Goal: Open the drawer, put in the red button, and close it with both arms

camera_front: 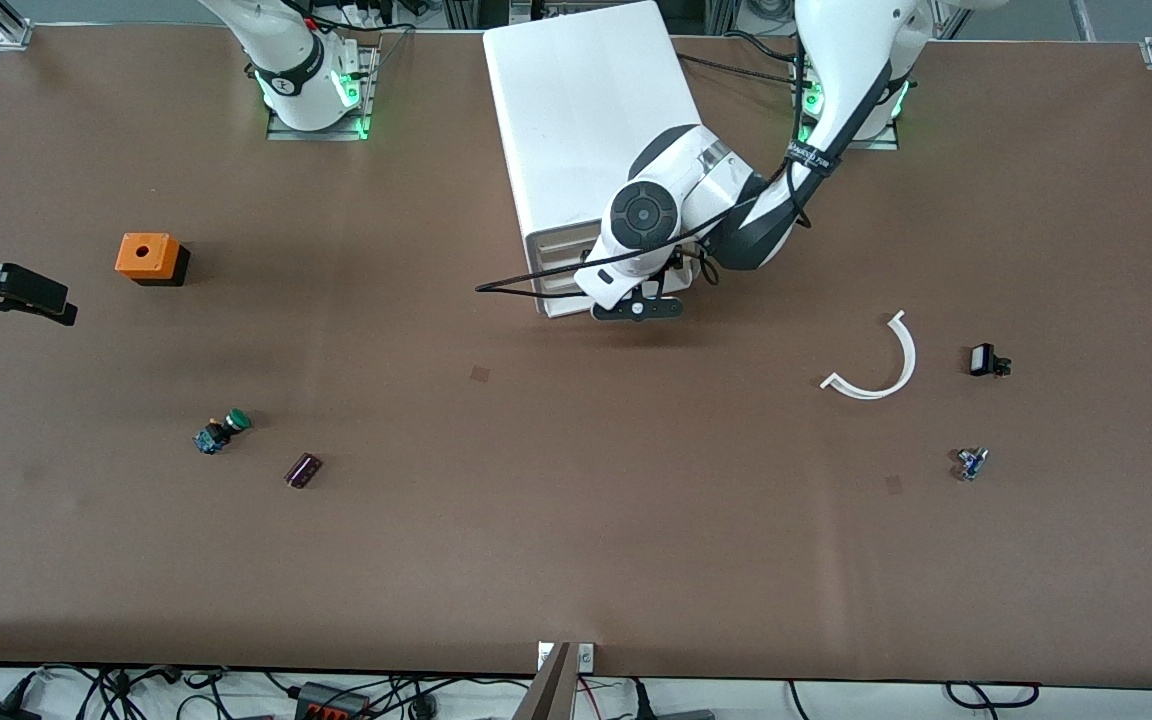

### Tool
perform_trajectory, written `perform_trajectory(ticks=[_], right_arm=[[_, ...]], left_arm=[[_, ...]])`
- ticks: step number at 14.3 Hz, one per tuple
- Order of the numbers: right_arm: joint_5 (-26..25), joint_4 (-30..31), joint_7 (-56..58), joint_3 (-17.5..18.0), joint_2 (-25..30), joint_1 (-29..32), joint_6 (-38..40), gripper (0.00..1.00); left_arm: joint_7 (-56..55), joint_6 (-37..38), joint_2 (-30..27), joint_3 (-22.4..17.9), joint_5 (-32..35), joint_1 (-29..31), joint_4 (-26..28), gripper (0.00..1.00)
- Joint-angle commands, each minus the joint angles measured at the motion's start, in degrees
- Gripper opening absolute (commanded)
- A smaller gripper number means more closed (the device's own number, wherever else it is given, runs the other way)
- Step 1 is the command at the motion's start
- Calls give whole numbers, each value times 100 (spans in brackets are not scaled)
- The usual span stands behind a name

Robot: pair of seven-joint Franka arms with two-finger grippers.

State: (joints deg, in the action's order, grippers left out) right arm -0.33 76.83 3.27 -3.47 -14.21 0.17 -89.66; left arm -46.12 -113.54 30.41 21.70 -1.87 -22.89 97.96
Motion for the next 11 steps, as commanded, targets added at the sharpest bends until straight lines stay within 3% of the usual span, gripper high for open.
perform_trajectory(ticks=[1,6,11], right_arm=[[-81,263,95,258,191,228,-95,100],[-90,525,69,277,383,203,-130,100],[-99,2106,-132,294,1385,177,-868,100]], left_arm=[[532,262,-149,27,-69,468,-258,100],[1868,1447,-193,-25,510,1751,-1463,100],[3079,2501,-289,1,1362,2543,-2192,100]])
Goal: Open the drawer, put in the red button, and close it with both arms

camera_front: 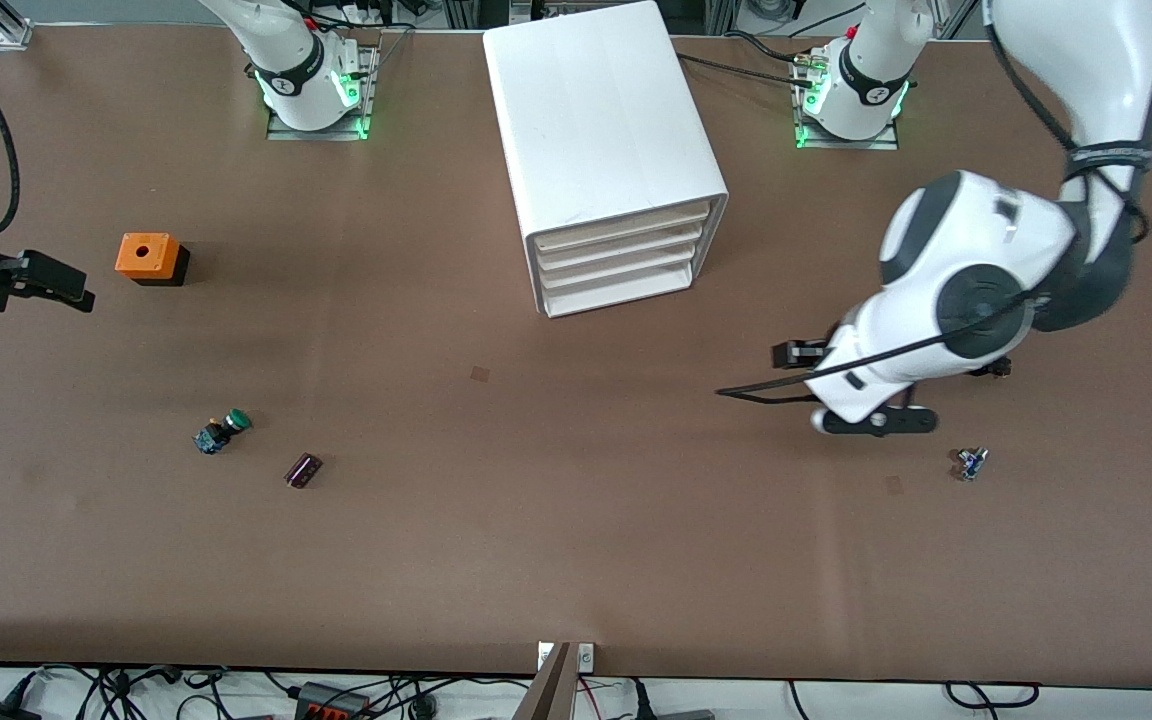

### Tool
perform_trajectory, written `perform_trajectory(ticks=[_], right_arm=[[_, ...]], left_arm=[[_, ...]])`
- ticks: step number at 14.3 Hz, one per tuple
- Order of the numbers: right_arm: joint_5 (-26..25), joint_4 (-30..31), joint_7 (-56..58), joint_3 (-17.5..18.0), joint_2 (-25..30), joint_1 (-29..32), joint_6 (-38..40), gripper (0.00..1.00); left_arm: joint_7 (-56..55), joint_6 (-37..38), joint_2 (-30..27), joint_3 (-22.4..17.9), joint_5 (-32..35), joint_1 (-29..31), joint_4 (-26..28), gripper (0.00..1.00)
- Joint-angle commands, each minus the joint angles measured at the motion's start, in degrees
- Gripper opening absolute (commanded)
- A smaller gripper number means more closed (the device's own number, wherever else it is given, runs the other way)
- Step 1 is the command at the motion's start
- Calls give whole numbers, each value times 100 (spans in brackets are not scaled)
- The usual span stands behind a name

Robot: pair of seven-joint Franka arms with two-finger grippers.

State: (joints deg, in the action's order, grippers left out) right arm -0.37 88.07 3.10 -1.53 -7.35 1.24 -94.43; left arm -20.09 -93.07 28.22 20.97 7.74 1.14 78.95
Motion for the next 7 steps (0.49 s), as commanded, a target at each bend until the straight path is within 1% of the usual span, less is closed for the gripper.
perform_trajectory(ticks=[1,2,4,5,6,7], right_arm=[[-95,1219,-256,100,865,69,-427,100],[-95,1395,-275,91,1015,78,-436,100],[-95,1432,-161,91,1078,69,-445,100],[-104,1415,-161,100,1069,69,-445,100],[-130,1406,-161,100,1069,69,-436,100],[-165,1345,-170,100,1051,69,-453,100]], left_arm=[[767,639,-158,65,482,210,-493,100],[1022,772,-237,30,431,263,-547,100],[1401,852,-702,-337,360,185,-321,100],[1716,843,-974,-600,160,124,-206,100],[2058,843,-1185,-1020,-69,-60,-100,100],[2427,843,-1361,-1538,-367,-209,-65,100]])
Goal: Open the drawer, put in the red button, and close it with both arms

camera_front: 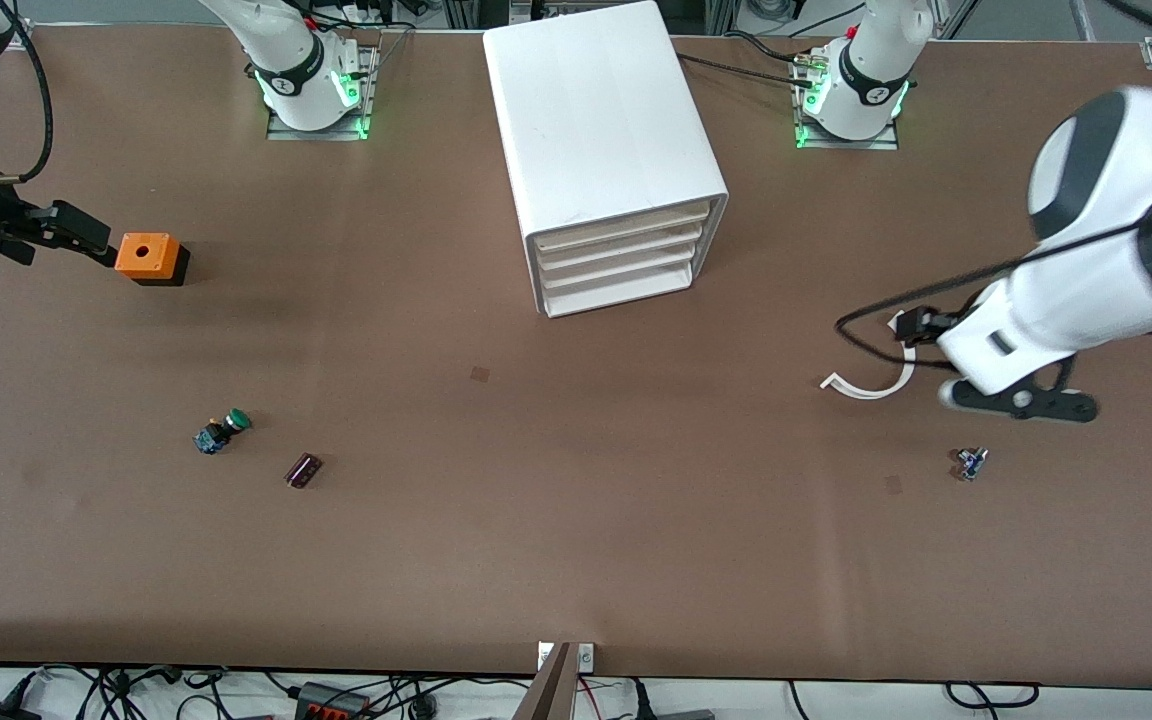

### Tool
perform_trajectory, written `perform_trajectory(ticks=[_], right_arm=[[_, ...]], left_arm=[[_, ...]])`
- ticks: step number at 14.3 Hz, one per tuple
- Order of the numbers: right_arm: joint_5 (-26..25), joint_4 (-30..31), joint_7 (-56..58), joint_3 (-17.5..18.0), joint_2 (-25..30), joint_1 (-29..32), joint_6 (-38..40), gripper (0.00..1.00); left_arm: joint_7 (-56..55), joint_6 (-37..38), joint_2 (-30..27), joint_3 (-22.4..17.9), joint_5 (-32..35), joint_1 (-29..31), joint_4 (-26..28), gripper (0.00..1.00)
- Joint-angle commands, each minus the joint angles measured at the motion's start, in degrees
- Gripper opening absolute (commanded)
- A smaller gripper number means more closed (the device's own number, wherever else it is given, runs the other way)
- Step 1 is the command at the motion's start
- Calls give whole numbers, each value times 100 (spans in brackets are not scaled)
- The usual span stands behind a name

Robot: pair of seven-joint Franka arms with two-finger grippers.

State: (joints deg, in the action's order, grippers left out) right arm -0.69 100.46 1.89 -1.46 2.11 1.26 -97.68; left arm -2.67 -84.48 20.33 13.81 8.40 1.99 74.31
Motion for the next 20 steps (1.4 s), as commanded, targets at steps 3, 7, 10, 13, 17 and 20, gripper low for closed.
perform_trajectory(ticks=[3,7,10,13,17,20], right_arm=[[-98,35,-119,85,88,76,-67,100],[-133,149,-57,94,96,67,-93,100],[-142,150,-48,94,106,67,-180,100],[-133,70,-40,111,88,67,-155,100],[-107,44,-48,129,79,58,-137,100],[-81,0,-48,129,79,58,-128,100]], left_arm=[[822,-260,-1606,-1310,-937,-330,1485,100],[829,-1712,-2323,-1310,-823,-216,2641,100],[803,-1398,-2219,-1302,-936,-207,2589,100],[847,-1413,-2165,-1293,-1042,-146,2502,100],[768,-1361,-2121,-1275,-1051,-146,2440,100],[777,-1352,-2095,-1275,-1042,-146,2369,100]])
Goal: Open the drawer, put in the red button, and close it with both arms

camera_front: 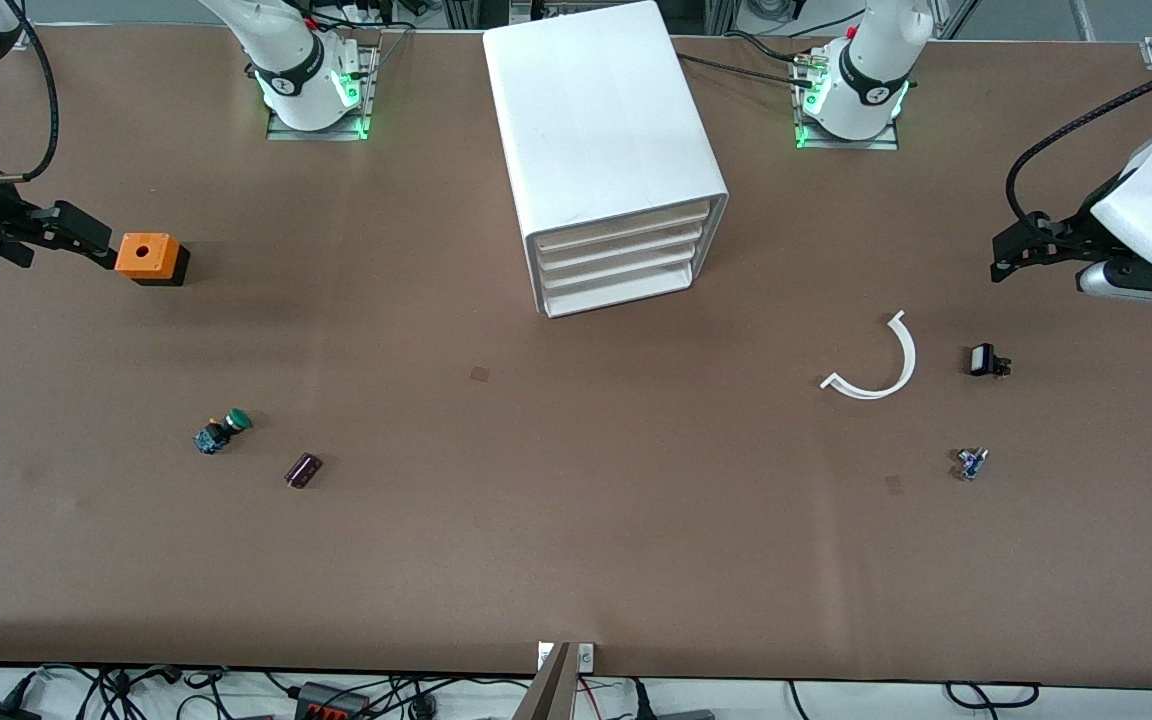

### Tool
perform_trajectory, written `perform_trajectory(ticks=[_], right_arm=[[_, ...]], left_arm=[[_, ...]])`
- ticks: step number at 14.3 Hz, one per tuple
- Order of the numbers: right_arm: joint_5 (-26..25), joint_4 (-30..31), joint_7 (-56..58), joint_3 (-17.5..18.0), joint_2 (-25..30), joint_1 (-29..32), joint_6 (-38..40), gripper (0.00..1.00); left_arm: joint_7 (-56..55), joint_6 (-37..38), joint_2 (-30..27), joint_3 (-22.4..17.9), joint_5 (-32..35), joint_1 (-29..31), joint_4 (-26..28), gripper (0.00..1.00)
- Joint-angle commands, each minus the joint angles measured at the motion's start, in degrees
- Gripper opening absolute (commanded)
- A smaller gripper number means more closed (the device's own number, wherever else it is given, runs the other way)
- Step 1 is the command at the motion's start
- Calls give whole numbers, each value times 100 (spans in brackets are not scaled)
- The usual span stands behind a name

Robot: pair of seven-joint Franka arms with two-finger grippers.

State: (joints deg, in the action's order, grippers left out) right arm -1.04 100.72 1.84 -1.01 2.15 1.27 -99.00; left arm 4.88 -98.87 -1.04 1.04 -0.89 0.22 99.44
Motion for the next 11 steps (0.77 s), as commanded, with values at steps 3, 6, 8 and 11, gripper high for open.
perform_trajectory(ticks=[3,6,8,11], right_arm=[[-36,-17,-43,75,75,66,4,100],[-36,-17,-43,84,75,66,56,100],[-36,-17,-34,75,75,66,83,100],[-54,-17,-34,84,92,57,91,100]], left_arm=[[13,140,69,28,-104,22,-188,100],[13,158,78,28,-113,22,-197,100],[13,158,78,28,-104,22,-197,100],[13,158,87,28,-104,22,-197,100]])
